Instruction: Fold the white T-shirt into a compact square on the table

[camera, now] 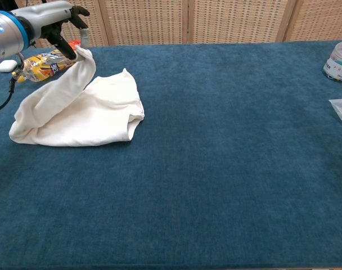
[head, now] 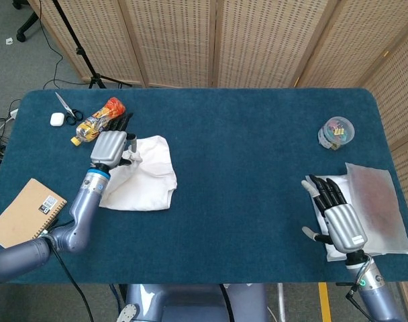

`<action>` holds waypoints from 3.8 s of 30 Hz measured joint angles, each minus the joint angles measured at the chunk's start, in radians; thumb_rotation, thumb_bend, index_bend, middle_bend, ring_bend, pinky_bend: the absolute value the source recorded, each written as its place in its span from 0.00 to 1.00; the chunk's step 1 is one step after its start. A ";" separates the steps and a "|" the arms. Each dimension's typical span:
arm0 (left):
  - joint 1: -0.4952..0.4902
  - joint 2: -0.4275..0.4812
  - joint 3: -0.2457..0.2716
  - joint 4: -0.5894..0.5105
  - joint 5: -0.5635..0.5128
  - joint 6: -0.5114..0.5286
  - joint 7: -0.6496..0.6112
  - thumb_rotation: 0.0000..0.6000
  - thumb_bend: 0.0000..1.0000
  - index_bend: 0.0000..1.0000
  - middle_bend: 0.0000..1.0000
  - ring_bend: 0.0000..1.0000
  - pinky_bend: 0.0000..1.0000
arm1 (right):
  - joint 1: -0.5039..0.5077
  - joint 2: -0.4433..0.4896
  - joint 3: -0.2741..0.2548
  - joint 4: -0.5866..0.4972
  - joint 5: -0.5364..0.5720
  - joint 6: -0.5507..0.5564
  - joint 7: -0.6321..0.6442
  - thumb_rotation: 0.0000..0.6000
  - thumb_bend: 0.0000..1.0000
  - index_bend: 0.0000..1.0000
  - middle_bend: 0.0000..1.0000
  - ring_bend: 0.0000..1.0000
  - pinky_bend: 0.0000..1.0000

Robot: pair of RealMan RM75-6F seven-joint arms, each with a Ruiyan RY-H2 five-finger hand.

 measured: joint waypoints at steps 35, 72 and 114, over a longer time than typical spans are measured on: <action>-0.022 -0.103 0.028 0.105 0.148 0.008 -0.192 1.00 0.14 0.00 0.00 0.00 0.00 | 0.000 0.001 0.000 0.008 0.004 -0.008 0.010 1.00 0.00 0.00 0.00 0.00 0.00; 0.124 -0.159 0.282 0.679 0.586 0.046 -0.782 1.00 0.27 0.34 0.00 0.00 0.00 | 0.008 -0.025 -0.005 0.008 0.006 -0.032 -0.044 1.00 0.00 0.00 0.00 0.00 0.00; 0.117 -0.229 0.270 0.691 0.638 0.262 -0.791 1.00 0.51 0.66 0.00 0.00 0.00 | 0.006 -0.014 -0.003 0.001 0.006 -0.025 -0.031 1.00 0.00 0.00 0.00 0.00 0.00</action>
